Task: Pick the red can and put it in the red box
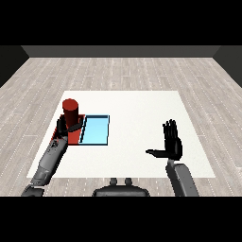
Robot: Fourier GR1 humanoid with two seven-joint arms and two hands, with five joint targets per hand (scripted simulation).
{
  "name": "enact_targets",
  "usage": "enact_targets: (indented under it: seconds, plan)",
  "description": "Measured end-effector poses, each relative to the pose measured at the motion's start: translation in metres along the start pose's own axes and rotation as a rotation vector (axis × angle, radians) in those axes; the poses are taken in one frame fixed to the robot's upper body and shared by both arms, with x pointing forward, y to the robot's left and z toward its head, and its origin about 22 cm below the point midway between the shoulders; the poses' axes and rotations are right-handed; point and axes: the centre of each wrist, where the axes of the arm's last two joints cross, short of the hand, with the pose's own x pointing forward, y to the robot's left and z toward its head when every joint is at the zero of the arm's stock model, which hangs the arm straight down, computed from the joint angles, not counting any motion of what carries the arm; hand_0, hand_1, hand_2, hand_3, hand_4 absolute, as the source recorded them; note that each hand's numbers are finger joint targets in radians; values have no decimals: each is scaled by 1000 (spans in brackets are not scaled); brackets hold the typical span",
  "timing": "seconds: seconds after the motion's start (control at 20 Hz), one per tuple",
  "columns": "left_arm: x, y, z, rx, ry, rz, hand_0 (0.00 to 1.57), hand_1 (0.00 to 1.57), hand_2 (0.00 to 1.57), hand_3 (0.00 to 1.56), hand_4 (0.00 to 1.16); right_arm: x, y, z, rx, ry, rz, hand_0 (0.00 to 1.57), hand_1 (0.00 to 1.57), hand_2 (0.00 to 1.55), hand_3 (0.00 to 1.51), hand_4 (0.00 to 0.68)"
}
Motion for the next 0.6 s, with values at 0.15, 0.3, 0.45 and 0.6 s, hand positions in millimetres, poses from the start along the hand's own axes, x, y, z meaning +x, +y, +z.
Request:
enact_targets:
  seconds: [0.15,0.3,0.45,0.6]
  plan:
    - [-23,20,-13,10,102,-110,1571,1571,1549,1473,1051,-5,-7,0,-12,13,10,0,0,0,0,0]
    - [-48,38,-18,15,220,-220,1571,1571,1525,1416,1002,-9,-8,-2,-21,22,17,0,0,0,0,0]
    - [-70,48,-17,24,341,-324,940,940,849,673,891,-17,-11,-5,-27,20,11,0,0,0,0,0]
    - [-91,60,-11,16,451,-404,0,0,0,0,719,-24,-14,-11,-35,20,27,0,0,0,0,0]
